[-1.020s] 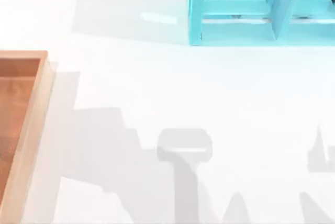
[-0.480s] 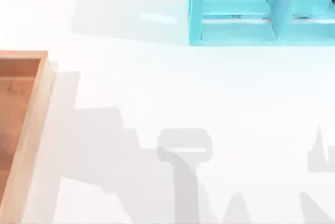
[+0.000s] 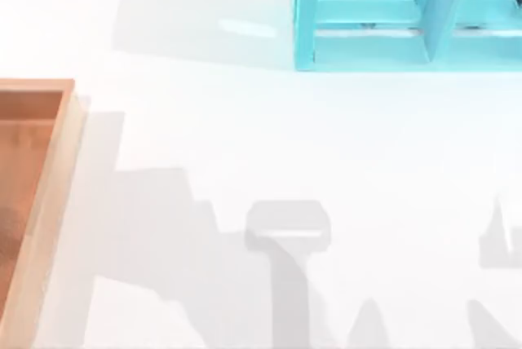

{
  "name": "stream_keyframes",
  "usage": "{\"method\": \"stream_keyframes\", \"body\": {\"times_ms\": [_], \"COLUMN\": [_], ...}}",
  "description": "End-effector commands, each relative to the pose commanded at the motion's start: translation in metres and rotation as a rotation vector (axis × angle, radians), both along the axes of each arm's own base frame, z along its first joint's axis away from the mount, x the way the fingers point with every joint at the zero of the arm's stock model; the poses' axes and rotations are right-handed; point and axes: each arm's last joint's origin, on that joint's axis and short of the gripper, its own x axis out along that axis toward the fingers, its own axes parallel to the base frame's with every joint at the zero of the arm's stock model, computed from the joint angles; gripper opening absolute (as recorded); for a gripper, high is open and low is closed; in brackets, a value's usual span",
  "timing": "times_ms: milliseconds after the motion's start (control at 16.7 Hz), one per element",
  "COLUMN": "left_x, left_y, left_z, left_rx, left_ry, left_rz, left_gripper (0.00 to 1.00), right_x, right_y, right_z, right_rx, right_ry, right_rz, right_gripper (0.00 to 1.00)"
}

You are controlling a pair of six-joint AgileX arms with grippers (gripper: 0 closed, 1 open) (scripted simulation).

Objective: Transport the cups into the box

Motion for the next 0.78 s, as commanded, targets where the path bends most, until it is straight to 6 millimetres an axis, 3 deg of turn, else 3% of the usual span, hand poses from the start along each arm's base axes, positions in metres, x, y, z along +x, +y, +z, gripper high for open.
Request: {"method": "stream_keyframes", "body": {"times_ms": [360, 480, 780], "left_x": [0.002, 0.005, 0.003], "left_y": [-0.001, 0.0, 0.0], "left_z": [0.009, 0.025, 0.087], "left_rx": [-0.003, -0.009, -0.002], "left_ry": [0.002, 0.013, 0.001], "left_rz": [-0.007, -0.007, -0.003], "left_gripper": [1.0, 1.0, 1.0], "right_x": [0.0, 0.0, 0.0], "right_y": [0.0, 0.0, 0.0], "right_z": [0.0, 0.0, 0.0], "right_rx": [0.0, 0.0, 0.0], "right_ry": [0.0, 0.0, 0.0], "right_rz": [0.0, 0.0, 0.0], "right_gripper": [1.0, 1.0, 1.0]}}
